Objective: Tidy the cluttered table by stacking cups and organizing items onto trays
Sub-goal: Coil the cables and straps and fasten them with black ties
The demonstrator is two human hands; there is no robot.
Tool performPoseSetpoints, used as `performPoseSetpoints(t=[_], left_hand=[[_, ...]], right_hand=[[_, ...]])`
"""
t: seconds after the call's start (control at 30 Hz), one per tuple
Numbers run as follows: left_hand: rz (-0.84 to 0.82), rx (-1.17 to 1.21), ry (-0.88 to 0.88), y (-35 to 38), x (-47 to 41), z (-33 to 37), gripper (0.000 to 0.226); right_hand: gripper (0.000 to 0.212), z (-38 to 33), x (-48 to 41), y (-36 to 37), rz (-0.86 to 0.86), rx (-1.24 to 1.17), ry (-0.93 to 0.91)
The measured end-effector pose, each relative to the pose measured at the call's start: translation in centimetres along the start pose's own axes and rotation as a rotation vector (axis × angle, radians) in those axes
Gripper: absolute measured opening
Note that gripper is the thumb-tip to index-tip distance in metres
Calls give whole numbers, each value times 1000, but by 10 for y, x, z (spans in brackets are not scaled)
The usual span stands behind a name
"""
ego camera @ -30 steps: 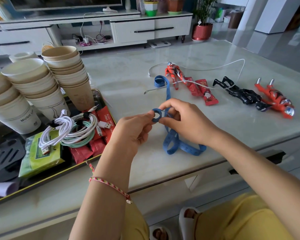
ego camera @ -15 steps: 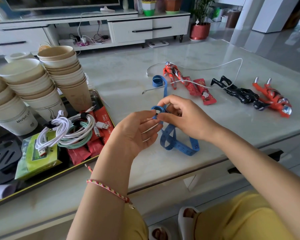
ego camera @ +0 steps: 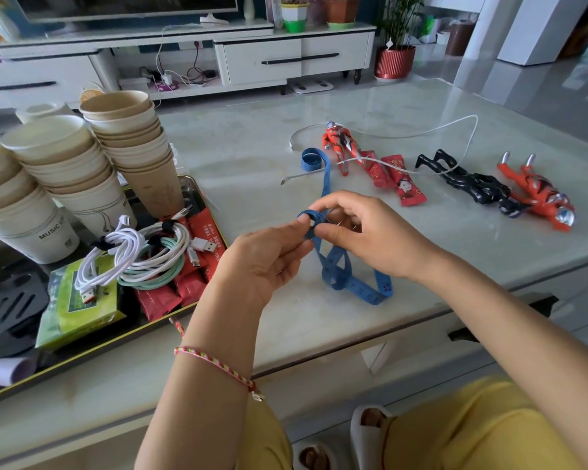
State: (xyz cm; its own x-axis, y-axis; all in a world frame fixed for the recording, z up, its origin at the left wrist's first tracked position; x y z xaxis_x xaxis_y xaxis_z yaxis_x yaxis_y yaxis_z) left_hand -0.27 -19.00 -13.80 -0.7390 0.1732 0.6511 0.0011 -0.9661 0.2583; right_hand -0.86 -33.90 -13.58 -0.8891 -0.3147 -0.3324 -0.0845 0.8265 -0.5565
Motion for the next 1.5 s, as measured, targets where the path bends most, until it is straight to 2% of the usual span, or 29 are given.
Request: performPoseSetpoints(t=[0.13, 0.27, 0.53, 0.63, 0.8, 1.0, 1.23, 1.4, 1.5], left_hand=[[-65, 124, -78, 4, 3, -3, 10], [-120, 137, -119, 7, 4, -6, 8], [-40, 97, -79, 12, 1, -7, 13], [-30, 32, -61, 10, 0, -6, 10], [11, -71, 65, 3, -1, -3, 6], [31, -178, 81, -2, 0, -2, 7], [84, 14, 83, 2, 0, -2, 11], [41, 125, 41, 7, 1, -4, 12], [-27, 91, 1, 5, 2, -2, 12]], right_hand=[[27, -3, 4, 12, 70, 95, -48], [21, -3, 5, 18, 139, 189, -80], [17, 1, 5, 15, 180, 190, -24], [18, 0, 4, 13, 155, 207, -45], [27, -3, 2, 5, 4, 211, -80], [26, -1, 4, 5, -16, 226, -76], [23, -2, 5, 11, 66, 80, -39], [22, -2, 7, 24, 186, 7, -38], [20, -3, 4, 18, 168, 42, -49]])
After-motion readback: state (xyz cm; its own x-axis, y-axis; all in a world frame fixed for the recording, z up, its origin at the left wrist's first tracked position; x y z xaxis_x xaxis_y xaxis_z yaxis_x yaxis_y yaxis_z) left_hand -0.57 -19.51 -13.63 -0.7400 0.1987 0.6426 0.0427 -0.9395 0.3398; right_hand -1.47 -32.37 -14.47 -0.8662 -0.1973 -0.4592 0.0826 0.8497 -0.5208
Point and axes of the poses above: each hand's wrist, its own x-axis away from the middle knuckle, its own y-axis out of the palm, z = x × y, the point moved 1 cm from there along -x, towards the middle knuckle, and after that the axes turned 10 degrees about -y, right-handed, at the moved point
